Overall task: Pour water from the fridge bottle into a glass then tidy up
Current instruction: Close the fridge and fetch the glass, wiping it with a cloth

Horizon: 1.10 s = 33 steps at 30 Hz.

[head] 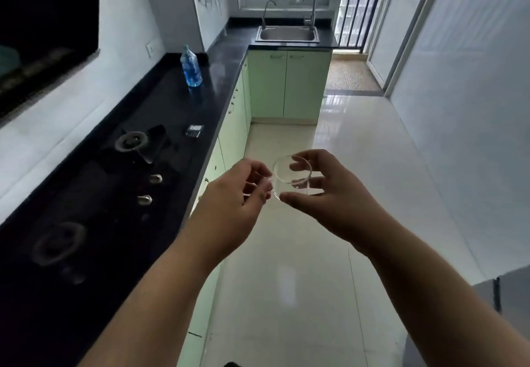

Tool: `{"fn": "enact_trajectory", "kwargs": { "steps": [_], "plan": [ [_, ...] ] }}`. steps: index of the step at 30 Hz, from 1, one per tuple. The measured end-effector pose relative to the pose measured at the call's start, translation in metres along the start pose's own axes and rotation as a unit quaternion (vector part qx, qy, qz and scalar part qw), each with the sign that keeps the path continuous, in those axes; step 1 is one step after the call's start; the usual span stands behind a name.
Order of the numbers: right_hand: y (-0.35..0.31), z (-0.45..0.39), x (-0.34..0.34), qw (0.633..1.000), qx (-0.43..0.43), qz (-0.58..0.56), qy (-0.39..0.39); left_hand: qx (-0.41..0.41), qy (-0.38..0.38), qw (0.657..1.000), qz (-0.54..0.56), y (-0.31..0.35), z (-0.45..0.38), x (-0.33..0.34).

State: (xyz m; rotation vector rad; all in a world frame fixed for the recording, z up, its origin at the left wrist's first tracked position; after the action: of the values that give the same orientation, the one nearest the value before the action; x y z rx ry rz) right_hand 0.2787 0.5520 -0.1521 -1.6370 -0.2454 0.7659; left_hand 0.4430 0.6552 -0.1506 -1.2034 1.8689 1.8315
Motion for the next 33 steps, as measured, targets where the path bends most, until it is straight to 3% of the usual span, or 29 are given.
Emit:
{"fn": "enact_trajectory", "kwargs": {
  "steps": [20,26,33],
  "plan": [
    [0.053,-0.270,-0.066,0.990,0.052,0.039,0.128,0.098,-0.126,0.987,0.026,-0.058,-0.334,0.054],
    [0.082,-0.340,-0.100,0.989,0.069,0.019,0.126,0.105,-0.159,0.982,0.000,-0.061,-0.413,0.085],
    [0.129,-0.452,-0.169,0.993,0.065,-0.009,0.100,0.081,-0.146,0.985,-0.029,-0.050,-0.529,0.138]
  ]
}}
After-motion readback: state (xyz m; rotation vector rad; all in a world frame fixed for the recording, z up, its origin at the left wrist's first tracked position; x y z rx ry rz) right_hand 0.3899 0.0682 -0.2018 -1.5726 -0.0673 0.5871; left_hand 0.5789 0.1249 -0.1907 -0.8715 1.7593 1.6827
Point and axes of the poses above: each hand's wrist, its own z-axis away from the middle knuckle, its own x-axis out of the palm, y = z × x, the point moved 2 cm from there along -z, towards the middle knuckle, and after that the axes turned 7 degrees about -z, right-handed, at the moved point
